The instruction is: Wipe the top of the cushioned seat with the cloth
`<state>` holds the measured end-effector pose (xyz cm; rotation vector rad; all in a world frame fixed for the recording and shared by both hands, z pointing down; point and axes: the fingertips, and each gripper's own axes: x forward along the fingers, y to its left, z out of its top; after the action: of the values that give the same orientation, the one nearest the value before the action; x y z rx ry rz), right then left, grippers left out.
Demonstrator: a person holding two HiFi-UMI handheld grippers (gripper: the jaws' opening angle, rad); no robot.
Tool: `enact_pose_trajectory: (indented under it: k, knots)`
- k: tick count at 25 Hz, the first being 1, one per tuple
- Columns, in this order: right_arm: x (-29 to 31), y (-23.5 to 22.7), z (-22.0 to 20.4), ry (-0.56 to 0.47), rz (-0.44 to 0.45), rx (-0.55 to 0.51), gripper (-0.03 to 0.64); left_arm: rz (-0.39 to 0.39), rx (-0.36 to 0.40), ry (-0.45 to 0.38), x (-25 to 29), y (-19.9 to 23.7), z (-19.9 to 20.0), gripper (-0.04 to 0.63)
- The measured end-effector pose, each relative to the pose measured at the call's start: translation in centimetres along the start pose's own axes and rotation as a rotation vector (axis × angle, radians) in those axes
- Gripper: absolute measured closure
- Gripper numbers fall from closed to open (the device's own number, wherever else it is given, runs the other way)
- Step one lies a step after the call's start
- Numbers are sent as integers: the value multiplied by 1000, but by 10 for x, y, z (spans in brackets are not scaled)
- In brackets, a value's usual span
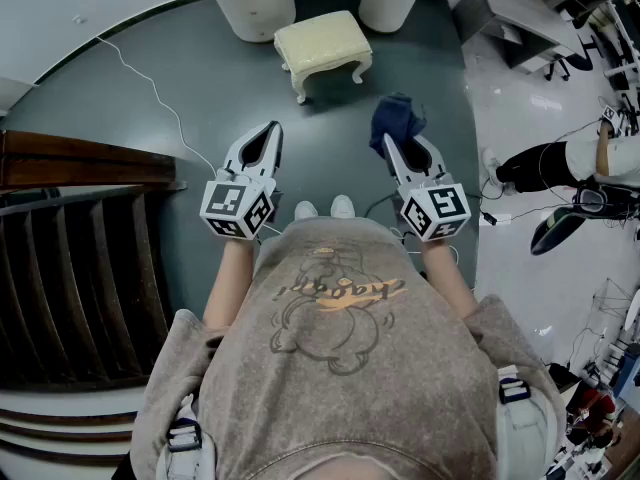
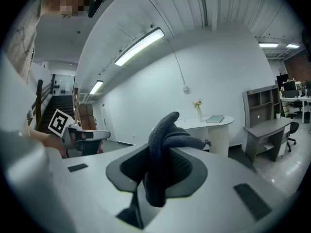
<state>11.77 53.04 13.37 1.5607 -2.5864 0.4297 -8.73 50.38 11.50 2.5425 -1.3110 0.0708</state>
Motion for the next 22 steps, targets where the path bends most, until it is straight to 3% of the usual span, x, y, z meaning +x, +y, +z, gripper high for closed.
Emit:
enact_pose_trajectory:
  k: [13, 22]
  knots:
    - [27, 21, -12, 17, -17, 39, 518, -13, 30, 22, 5, 34, 1, 578]
    - [52, 36, -18, 11, -69, 43, 518, -69, 40, 18, 9, 66, 1, 578]
